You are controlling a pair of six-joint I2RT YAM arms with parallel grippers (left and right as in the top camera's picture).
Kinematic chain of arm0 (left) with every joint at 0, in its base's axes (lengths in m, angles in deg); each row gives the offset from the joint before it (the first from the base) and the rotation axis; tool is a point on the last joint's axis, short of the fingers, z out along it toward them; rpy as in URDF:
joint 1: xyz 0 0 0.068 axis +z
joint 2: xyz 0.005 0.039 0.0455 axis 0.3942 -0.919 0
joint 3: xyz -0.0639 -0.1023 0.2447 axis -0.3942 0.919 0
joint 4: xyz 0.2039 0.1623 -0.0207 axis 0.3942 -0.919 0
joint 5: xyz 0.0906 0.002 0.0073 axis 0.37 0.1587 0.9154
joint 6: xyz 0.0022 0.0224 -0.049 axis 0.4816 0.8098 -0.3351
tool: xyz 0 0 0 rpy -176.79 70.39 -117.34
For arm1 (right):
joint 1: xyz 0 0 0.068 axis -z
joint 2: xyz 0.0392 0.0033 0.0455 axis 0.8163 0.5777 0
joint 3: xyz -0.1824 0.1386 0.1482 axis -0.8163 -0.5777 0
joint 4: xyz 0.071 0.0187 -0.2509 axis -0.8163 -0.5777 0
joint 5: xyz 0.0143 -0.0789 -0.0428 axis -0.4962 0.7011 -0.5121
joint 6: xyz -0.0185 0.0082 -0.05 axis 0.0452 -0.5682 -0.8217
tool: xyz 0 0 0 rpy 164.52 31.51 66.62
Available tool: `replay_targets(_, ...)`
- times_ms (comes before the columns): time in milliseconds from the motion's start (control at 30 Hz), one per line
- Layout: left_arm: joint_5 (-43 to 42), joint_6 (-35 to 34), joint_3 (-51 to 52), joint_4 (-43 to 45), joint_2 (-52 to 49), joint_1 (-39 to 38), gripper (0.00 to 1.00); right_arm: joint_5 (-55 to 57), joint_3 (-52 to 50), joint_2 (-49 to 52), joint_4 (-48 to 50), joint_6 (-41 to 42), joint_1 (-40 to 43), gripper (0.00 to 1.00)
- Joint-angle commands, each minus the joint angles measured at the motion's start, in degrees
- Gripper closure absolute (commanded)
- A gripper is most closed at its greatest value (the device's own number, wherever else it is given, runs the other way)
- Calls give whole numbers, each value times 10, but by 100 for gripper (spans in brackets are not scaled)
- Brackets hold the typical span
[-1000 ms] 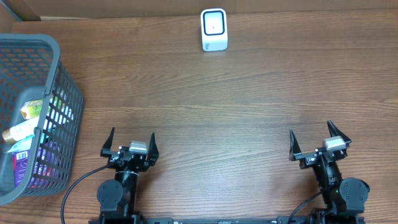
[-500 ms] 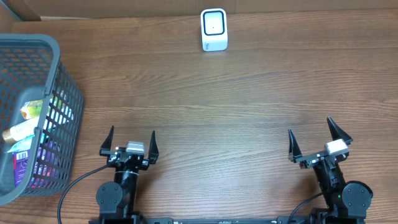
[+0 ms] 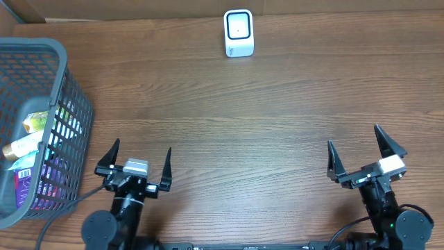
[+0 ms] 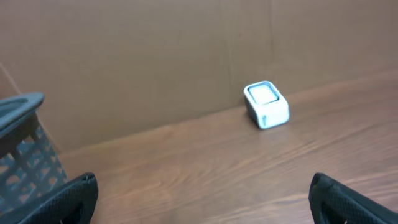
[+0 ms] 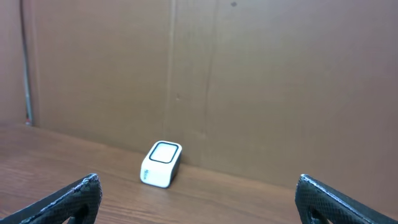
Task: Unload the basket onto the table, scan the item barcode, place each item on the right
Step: 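Raise both arms and move the left gripper over the basket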
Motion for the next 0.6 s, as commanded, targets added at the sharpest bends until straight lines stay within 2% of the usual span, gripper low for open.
replay_targets(0,-21,-13,-83,-41,-52,-4,0,-31,50,49,-1,6,-3,0)
replay_targets(267,-87,-26,-289,-164,-217,-4,0,-120,177,197,-10,6,-3,0)
replay_targets(467,-136,-44,-449,-285,-349,-4,0,-147,295,302,-97,6,-3,0)
replay_targets(567,-131,-3,-515,-309,-412,-4,0,-145,355,348,-155,5,-3,0)
